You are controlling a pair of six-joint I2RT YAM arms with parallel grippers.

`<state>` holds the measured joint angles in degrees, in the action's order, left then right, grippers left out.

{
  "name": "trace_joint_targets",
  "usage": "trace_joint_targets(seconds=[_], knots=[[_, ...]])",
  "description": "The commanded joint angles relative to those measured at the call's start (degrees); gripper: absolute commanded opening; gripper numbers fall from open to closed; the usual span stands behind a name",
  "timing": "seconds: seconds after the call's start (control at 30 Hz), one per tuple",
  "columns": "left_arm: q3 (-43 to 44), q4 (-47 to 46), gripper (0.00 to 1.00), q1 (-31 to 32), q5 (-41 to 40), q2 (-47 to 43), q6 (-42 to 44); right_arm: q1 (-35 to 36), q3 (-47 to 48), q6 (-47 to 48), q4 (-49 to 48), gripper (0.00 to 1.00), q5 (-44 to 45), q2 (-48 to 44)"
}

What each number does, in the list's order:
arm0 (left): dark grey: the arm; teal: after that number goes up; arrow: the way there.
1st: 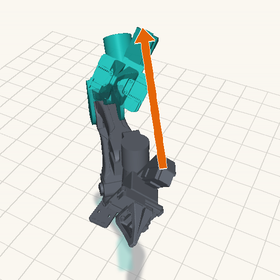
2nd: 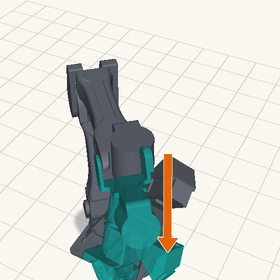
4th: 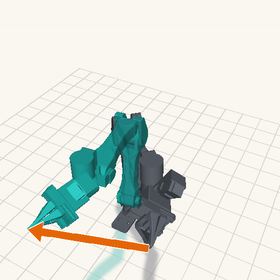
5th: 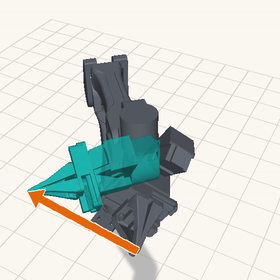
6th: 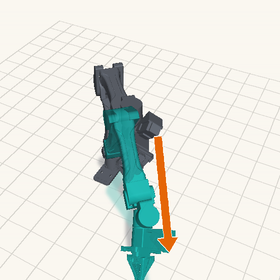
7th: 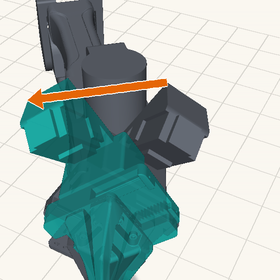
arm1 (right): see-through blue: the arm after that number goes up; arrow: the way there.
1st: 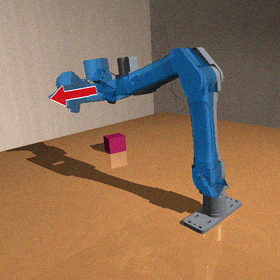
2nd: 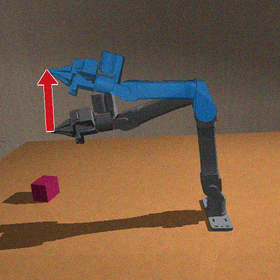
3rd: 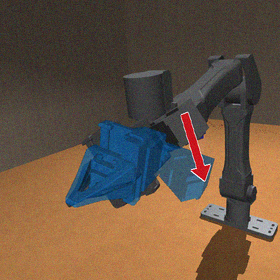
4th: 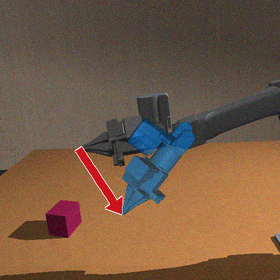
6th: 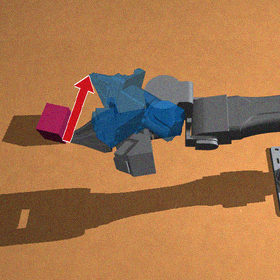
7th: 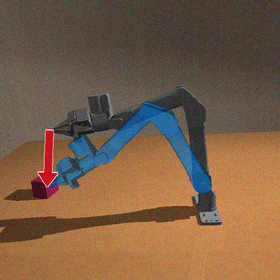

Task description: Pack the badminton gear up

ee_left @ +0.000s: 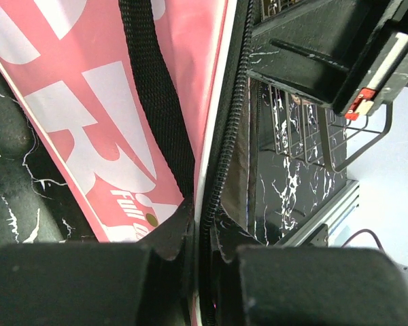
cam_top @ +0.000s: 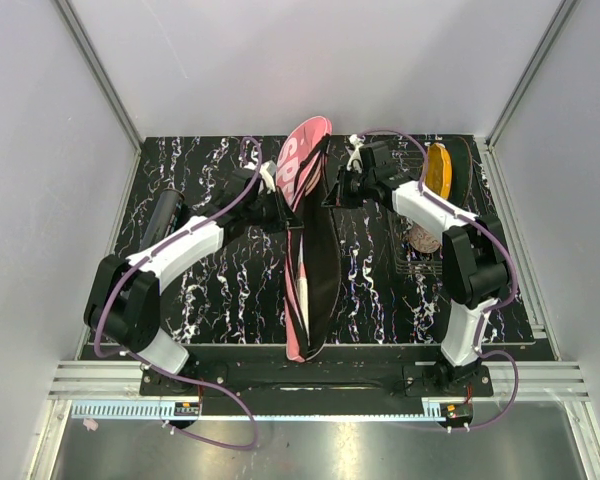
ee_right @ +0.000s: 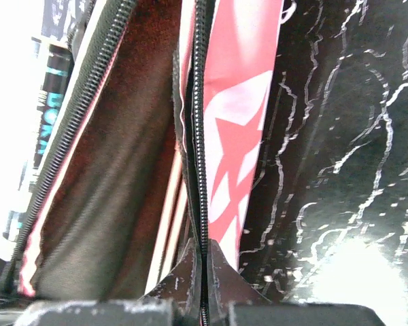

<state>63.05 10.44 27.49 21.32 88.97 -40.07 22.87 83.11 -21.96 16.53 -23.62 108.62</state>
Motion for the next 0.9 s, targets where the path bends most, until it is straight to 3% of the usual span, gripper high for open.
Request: trace_joint_targets(seconds=[0.0,0.03,0.1,0.13,0.23,0.27,0.37,0.67,0.8,0.87], knots=[[-0.1,-6.5,0.0,0.6,3.0,-1.5,1.1,0.2,-2.5,-13.9,-7.9,0.0,-6.8,-3.9],[0.0,-6.6,0.0,0.9,3.0,-1.2,1.7,0.3,-3.0,-16.2,-10.5,0.0,-7.3,-4.3],[0.2,-6.7,0.09,2.0,2.7,-0.7,2.1,0.3,-3.8,-21.5,-11.6,0.0,-7.0,-4.7],[0.5,-6.7,0.22,2.9,1.9,-0.7,2.9,0.2,-4.2,-23.1,-12.0,0.0,-6.7,-4.8],[1.5,-5.9,0.43,5.3,-0.8,-1.0,5.7,0.3,-5.1,-28.7,-12.3,0.0,-4.7,-5.3],[2.0,-4.4,0.57,5.9,-1.5,-0.8,6.7,0.3,-5.2,-30.1,-12.3,0.0,-3.9,-5.4],[4.1,-0.4,0.67,8.4,-5.1,0.1,10.4,0.4,-6.3,-35.7,-12.8,0.0,-3.4,-6.0],[7.6,6.7,0.73,13.5,-20.0,2.6,16.0,0.4,-9.5,-44.7,-14.2,0.0,-1.4,-9.7],[11.1,10.5,0.67,15.3,-27.4,5.7,17.0,0.6,-11.1,-46.3,-14.4,0.0,-0.1,-11.5],[11.7,10.8,0.59,15.5,-28.8,6.6,16.5,0.7,-11.0,-46.3,-13.7,0.0,0.5,-12.1]])
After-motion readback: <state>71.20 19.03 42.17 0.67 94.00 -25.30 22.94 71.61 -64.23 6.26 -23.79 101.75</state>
